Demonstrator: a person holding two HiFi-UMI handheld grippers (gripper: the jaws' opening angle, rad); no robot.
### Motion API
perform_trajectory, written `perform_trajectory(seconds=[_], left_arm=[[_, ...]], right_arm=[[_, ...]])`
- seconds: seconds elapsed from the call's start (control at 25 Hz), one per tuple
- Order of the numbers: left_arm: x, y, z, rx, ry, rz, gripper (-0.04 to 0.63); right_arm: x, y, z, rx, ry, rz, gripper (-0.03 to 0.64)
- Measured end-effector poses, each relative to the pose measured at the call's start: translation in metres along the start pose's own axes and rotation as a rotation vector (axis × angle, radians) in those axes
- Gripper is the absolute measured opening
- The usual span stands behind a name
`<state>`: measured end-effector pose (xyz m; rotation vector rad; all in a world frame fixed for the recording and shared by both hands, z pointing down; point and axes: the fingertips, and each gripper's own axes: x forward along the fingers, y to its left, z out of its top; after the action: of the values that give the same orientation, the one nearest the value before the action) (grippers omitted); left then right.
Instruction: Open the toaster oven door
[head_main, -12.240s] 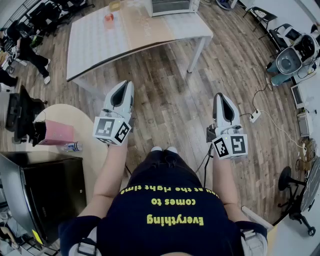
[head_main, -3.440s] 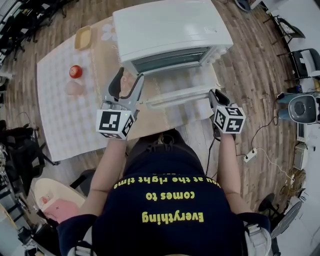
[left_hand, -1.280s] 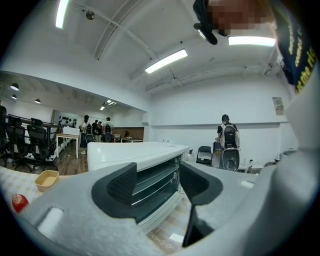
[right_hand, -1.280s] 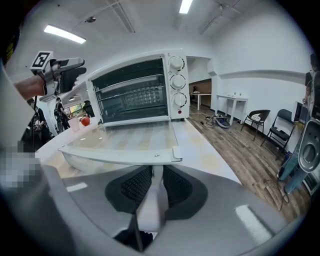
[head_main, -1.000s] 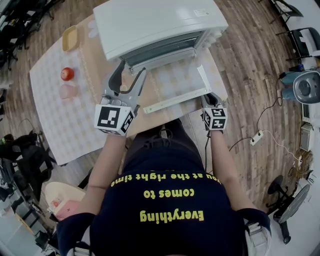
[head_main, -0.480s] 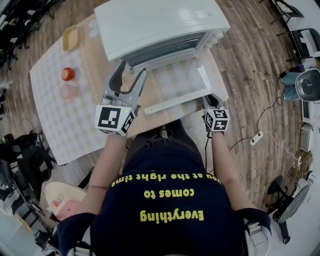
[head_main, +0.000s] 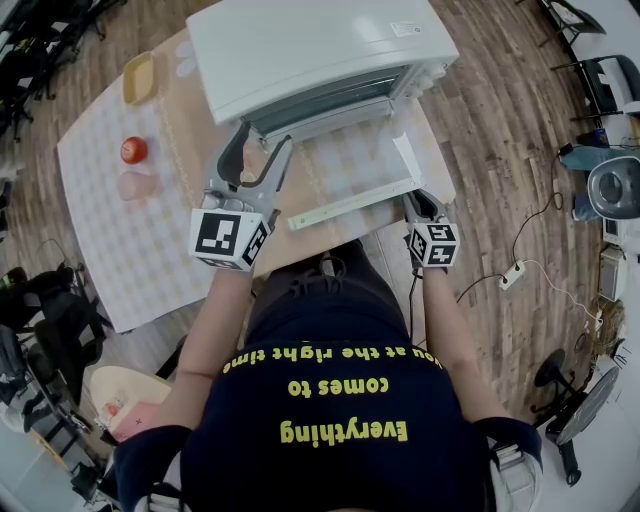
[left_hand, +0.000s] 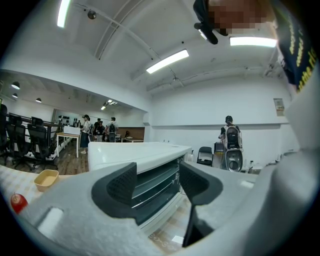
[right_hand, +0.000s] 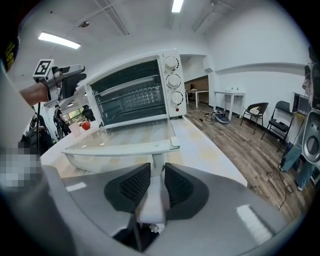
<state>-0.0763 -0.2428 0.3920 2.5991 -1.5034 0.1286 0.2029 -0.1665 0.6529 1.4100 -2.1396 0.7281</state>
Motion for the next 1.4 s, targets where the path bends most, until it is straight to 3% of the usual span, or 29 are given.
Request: perform_trajectory(seconds=[1.4], left_arm=[[0.003, 0.001, -0.005, -0.001, 0.012, 0.001, 0.264]], right_arm=[[-0.006, 0.003, 0.011, 0.005, -0.03, 0.01, 0.111]])
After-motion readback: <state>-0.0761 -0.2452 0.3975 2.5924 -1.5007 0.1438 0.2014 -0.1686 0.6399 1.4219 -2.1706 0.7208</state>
